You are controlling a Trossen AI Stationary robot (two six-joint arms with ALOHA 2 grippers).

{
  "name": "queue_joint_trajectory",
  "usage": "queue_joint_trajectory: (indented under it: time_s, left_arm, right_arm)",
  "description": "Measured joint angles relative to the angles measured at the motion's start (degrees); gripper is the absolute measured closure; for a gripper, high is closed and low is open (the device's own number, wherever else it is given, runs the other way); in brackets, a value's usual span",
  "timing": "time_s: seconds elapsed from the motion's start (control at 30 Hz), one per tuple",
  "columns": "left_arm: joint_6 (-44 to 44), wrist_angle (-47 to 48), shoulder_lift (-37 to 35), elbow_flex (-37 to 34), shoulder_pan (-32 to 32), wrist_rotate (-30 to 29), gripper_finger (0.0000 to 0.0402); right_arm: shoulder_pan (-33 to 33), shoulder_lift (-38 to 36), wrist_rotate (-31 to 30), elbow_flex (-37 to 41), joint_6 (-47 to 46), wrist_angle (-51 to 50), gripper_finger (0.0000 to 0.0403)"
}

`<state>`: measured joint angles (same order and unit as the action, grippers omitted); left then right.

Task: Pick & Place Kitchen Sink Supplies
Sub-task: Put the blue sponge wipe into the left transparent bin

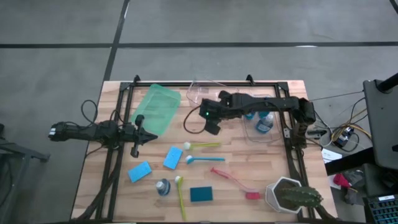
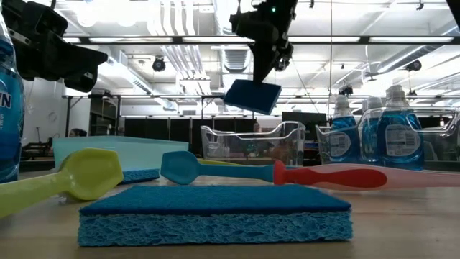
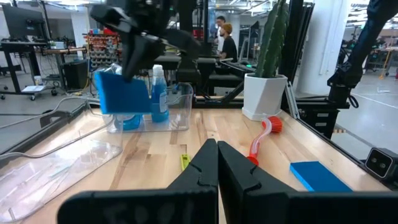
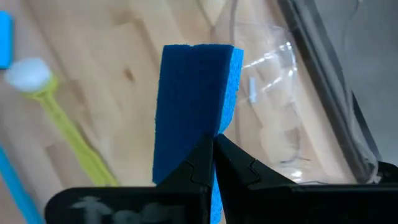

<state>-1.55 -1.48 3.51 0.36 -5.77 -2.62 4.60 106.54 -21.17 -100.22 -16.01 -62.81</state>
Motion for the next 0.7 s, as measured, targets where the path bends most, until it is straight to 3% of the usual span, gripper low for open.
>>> queue_joint_trajectory:
  time_s: [0.7]
  left_arm:
    - [0.0,0.0,0.0,0.0,0.0,0.0,0.0401]
  right_arm:
    - [13.8,0.1,0.6,0.0,8.4,4.7,0.0394]
